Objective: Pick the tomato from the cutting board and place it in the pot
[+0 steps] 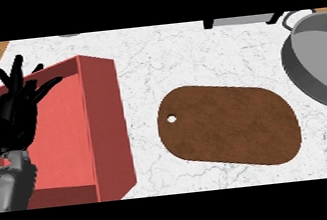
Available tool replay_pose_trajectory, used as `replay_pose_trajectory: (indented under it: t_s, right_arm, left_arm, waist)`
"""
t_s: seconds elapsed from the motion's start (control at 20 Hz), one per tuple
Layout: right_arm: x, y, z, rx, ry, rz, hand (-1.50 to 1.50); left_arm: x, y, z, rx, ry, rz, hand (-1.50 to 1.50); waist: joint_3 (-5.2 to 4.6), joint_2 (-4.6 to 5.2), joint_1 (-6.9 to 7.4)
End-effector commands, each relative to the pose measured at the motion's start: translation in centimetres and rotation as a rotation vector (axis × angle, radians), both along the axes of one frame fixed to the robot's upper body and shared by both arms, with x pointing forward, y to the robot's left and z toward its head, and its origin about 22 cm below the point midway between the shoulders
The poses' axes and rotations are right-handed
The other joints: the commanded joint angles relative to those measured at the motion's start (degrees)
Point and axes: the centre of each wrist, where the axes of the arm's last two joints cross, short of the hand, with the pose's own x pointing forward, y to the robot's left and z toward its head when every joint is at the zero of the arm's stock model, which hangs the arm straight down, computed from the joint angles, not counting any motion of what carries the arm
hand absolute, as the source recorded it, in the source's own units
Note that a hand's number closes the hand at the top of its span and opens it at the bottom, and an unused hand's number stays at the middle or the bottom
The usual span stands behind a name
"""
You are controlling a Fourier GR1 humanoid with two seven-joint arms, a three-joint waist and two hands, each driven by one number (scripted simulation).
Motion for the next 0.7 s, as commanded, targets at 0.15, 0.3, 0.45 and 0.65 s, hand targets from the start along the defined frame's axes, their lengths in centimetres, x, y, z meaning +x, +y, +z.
replay_pose_trajectory:
  t_s: [0.15, 0.3, 0.45, 0.65]
  right_arm:
    - [4.0, -1.6, -3.0, -0.109, 0.040, -0.062, 1.50]
    - [3.8, -3.0, -4.8, -0.106, 0.094, -0.086, 1.50]
    - [4.5, -2.8, -5.8, 0.056, 0.174, -0.079, 1.50]
    - [4.9, -2.0, -7.5, 0.164, 0.240, -0.001, -1.50]
  left_arm:
    - [0.5, -1.1, -0.9, -0.057, 0.013, 0.001, 0.00]
    - [0.1, -0.1, -0.9, -0.048, 0.003, -0.010, 0.00]
    - [0.5, -0.7, -0.3, -0.050, 0.002, -0.017, 0.00]
    - [0.4, -0.7, -0.3, -0.053, 0.031, -0.027, 0.00]
  waist:
    - [-0.29, 0.25, 0.51]
    - [-0.21, 0.63, 1.58]
    - [-0.16, 0.72, 1.52]
    - [-0.14, 0.58, 1.54]
